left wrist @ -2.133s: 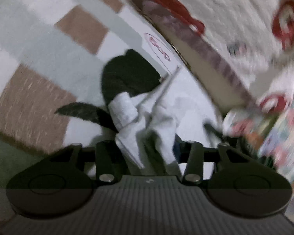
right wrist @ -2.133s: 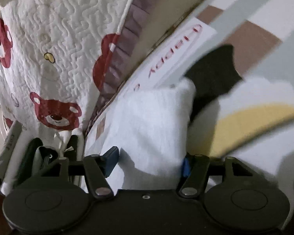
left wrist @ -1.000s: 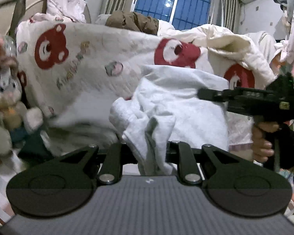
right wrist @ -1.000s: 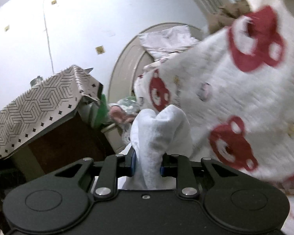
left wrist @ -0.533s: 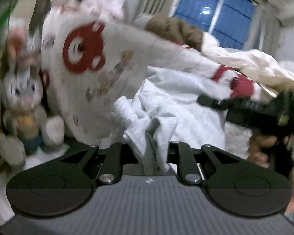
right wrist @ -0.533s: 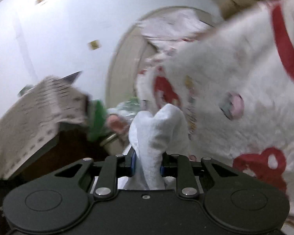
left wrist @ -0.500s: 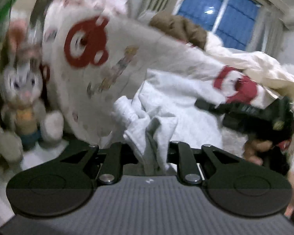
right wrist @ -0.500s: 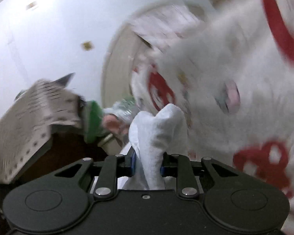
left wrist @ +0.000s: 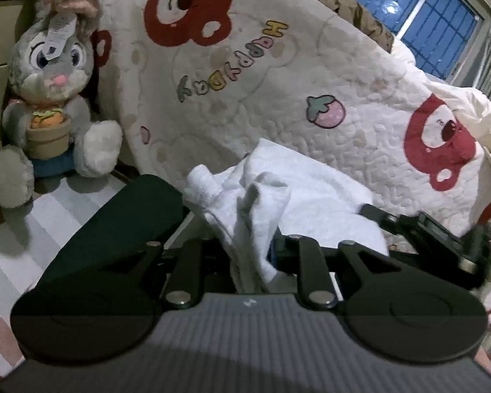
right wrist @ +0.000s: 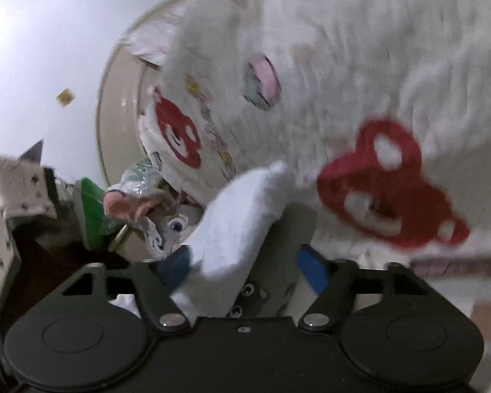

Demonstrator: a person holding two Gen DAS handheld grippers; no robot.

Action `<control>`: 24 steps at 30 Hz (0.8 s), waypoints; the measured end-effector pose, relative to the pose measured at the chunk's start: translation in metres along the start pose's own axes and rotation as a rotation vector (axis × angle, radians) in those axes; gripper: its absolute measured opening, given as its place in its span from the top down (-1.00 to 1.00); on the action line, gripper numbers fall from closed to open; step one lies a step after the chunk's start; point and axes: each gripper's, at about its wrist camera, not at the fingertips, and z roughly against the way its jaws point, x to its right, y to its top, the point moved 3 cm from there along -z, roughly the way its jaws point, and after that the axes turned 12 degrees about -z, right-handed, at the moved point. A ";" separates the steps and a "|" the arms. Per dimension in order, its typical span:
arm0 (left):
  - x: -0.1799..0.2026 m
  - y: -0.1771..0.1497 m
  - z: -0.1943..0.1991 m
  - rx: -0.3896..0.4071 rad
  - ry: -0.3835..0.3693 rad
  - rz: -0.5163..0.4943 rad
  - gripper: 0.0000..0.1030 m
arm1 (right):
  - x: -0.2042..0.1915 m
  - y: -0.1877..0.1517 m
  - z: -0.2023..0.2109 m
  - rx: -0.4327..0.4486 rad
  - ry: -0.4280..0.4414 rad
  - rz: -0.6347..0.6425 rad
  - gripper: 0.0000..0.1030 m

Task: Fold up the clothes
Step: 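Lower the shirt onto the clothes stack with both grippers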

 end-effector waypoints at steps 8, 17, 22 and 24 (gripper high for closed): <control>0.011 -0.010 -0.001 0.012 0.101 -0.079 0.64 | -0.006 0.007 -0.021 0.068 0.046 0.117 -0.02; -0.020 -0.025 0.010 0.085 0.064 0.085 0.40 | -0.007 0.007 0.012 0.187 -0.020 0.131 -0.34; 0.000 -0.018 0.043 0.237 0.161 -0.011 0.40 | -0.011 0.010 -0.002 0.054 0.060 0.109 0.46; 0.024 -0.013 0.056 0.309 0.116 -0.112 0.22 | -0.016 0.015 -0.011 0.045 0.043 0.140 0.58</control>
